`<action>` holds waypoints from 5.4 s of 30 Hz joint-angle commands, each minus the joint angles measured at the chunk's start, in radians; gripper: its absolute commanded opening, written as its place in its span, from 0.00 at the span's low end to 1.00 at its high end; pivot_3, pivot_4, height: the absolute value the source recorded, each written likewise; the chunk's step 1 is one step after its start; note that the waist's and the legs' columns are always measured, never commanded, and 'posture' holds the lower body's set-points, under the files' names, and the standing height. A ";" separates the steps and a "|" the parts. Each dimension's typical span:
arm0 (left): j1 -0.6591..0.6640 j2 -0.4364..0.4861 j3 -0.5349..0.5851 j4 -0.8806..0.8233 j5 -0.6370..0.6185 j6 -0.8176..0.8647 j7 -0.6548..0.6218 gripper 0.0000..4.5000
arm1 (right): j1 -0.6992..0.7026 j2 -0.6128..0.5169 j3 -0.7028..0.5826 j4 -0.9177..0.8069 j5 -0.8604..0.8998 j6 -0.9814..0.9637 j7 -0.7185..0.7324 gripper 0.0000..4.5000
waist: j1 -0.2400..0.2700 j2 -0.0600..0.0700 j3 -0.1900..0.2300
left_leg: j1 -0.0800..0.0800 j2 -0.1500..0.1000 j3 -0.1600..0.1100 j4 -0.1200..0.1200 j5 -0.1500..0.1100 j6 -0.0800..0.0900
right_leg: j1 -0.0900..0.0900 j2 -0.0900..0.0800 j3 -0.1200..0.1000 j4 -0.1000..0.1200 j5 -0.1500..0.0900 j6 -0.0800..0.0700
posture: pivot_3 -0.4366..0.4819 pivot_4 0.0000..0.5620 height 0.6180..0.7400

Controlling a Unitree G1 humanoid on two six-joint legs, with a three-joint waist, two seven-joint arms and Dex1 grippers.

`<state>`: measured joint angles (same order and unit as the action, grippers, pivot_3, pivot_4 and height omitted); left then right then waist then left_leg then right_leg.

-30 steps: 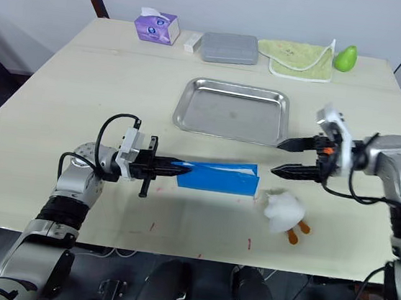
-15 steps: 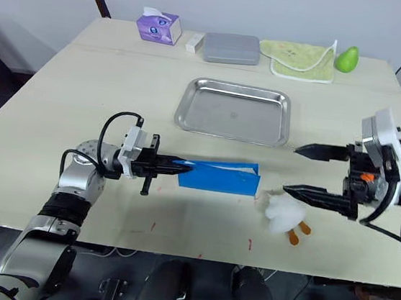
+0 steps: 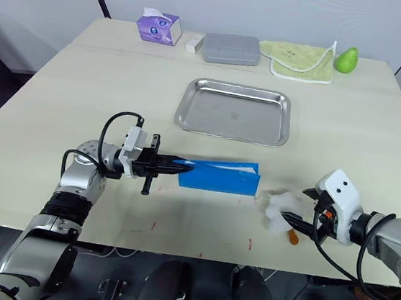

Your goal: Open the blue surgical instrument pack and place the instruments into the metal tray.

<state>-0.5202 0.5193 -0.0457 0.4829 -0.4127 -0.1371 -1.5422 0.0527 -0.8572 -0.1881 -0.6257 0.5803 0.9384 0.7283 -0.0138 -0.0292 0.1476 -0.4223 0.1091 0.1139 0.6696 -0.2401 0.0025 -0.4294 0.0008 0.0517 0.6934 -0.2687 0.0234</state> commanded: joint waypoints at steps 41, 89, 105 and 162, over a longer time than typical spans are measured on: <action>-0.019 0.021 -0.054 -0.018 0.073 -0.025 -0.030 0.00 | -0.713 0.197 0.185 0.219 0.342 0.079 -0.021 0.01 | -0.002 0.000 0.000 | -0.001 0.000 0.000 0.000 0.000 0.000 | -0.001 0.000 -0.001 0.000 0.000 0.000 | 0.48 0.27 1.00; -0.038 0.003 -0.068 0.041 0.106 -0.064 0.009 0.00 | -0.616 0.299 0.406 0.030 0.187 0.329 -0.082 0.01 | 0.002 0.001 0.000 | -0.007 0.000 -0.004 0.002 0.000 0.000 | -0.003 -0.001 -0.005 0.001 0.000 0.000 | 0.48 0.27 1.00; -0.013 0.021 -0.065 -0.025 0.078 -0.028 -0.017 0.00 | -0.287 0.124 0.173 -0.108 0.052 -0.256 0.141 1.00 | 0.003 0.001 0.000 | -0.007 -0.001 -0.008 0.003 0.000 0.000 | -0.002 -0.001 -0.008 0.000 0.000 0.000 | 0.48 0.27 1.00; 0.011 0.056 -0.055 -0.031 0.064 -0.041 -0.030 0.00 | -0.367 0.339 0.254 0.546 -0.130 -0.681 0.386 0.81 | 0.000 0.003 -0.001 | 0.008 -0.001 -0.010 -0.001 0.000 0.000 | 0.017 0.000 -0.009 -0.009 0.000 -0.001 | 0.48 0.27 1.00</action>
<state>-0.5258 0.5535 -0.0890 0.4525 -0.3732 -0.1839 -1.5455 -0.2995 -0.5229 0.0744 -0.0636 0.4440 0.2780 1.1091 -0.0138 -0.0258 0.1462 -0.4143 0.1078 0.1039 0.6685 -0.2400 0.0025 -0.4128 0.0008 0.0424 0.6844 -0.2691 0.0228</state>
